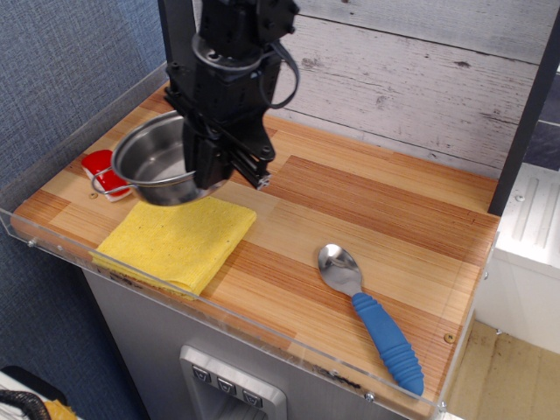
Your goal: Place the pot behind the towel and spoon
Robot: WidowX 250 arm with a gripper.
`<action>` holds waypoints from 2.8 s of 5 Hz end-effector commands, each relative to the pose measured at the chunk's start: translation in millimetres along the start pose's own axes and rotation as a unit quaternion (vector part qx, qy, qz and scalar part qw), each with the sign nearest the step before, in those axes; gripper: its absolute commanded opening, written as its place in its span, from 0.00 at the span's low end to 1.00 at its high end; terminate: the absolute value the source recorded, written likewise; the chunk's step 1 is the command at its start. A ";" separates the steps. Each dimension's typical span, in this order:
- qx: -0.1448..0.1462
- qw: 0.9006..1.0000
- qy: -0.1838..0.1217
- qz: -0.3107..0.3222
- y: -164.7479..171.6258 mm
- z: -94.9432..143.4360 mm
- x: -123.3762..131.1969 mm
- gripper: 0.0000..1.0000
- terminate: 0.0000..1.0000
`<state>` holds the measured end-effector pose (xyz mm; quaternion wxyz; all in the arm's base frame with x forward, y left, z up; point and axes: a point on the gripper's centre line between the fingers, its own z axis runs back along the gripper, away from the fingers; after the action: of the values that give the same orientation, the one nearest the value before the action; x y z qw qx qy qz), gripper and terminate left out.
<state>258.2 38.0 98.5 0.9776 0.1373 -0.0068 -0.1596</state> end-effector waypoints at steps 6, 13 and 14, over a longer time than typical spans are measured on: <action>0.018 0.987 -0.060 -0.149 -49.5 -26.5 120.4 0.00 0.00; -0.031 0.989 -0.138 -0.031 -31.0 18.3 83.4 1.00 0.00; -0.036 0.993 -0.114 0.014 -12.0 18.7 60.2 1.00 0.00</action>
<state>312.2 6.6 96.9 0.9801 0.0786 -0.0878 -0.1600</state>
